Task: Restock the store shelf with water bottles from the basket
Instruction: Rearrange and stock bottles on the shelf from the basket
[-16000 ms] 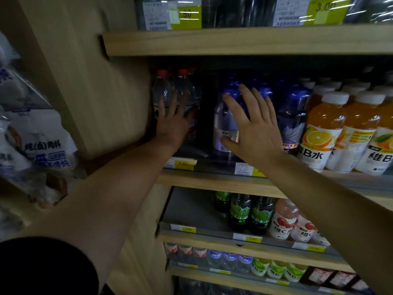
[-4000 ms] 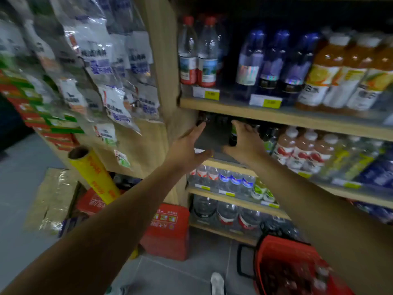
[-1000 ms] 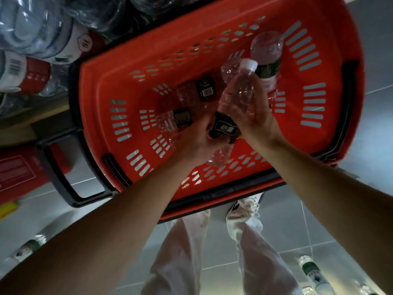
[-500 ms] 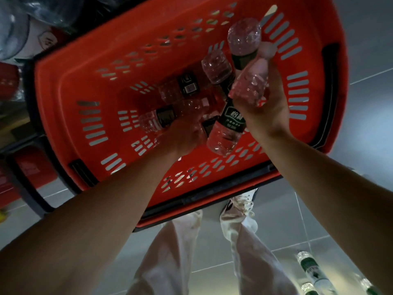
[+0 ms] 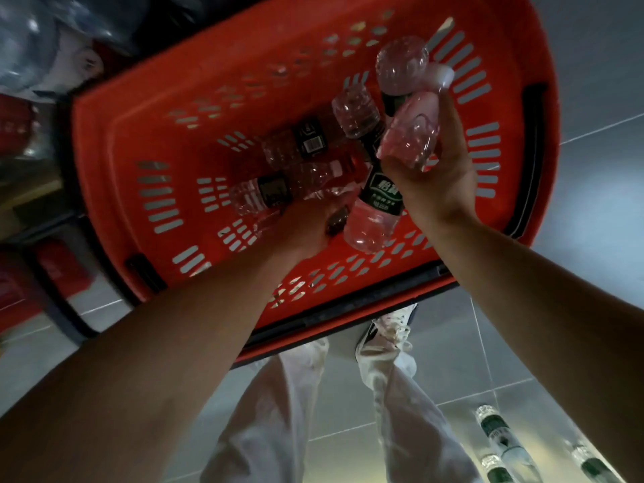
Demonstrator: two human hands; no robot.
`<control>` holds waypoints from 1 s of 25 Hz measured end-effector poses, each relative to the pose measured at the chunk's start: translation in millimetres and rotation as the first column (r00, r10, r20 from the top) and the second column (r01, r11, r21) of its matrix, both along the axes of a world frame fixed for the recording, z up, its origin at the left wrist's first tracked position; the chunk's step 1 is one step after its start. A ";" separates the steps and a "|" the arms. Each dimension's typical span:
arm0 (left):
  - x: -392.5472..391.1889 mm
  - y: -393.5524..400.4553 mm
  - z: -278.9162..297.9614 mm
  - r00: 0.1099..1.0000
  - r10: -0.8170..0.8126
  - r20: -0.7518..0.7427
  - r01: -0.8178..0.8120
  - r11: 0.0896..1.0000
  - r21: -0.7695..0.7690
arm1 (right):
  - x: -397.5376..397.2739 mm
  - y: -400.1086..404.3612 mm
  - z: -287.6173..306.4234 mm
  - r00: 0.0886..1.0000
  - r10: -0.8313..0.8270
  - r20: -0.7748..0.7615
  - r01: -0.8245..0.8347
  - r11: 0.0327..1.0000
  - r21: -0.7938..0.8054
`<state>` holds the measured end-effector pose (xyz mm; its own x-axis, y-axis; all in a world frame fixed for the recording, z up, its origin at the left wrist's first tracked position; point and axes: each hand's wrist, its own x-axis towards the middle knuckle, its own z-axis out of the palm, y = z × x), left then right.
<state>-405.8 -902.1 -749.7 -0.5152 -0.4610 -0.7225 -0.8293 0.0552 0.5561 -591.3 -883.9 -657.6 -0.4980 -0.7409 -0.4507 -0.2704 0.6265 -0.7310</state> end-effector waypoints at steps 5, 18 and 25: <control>58.9 1.9 108.2 0.902 0.422 0.088 -0.426 0.904 0.032 | 19.0 1.4 88.1 0.999 0.051 0.003 -0.051 0.999 0.004; 132.6 74.5 437.4 0.505 0.811 -0.297 -0.844 0.536 0.030 | 85.5 35.1 373.4 0.882 0.452 -0.133 -0.468 0.874 -0.131; 169.2 168.8 578.8 0.241 0.828 -0.505 -0.947 0.315 0.065 | 140.7 84.8 503.9 0.761 0.639 -0.113 -0.647 0.734 -0.204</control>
<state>-236.6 -733.3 -171.0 0.1587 -0.9066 -0.3910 -0.1338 -0.4121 0.9012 -450.6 -799.1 -153.7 0.1223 -0.9651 -0.2315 -0.5766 0.1208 -0.8081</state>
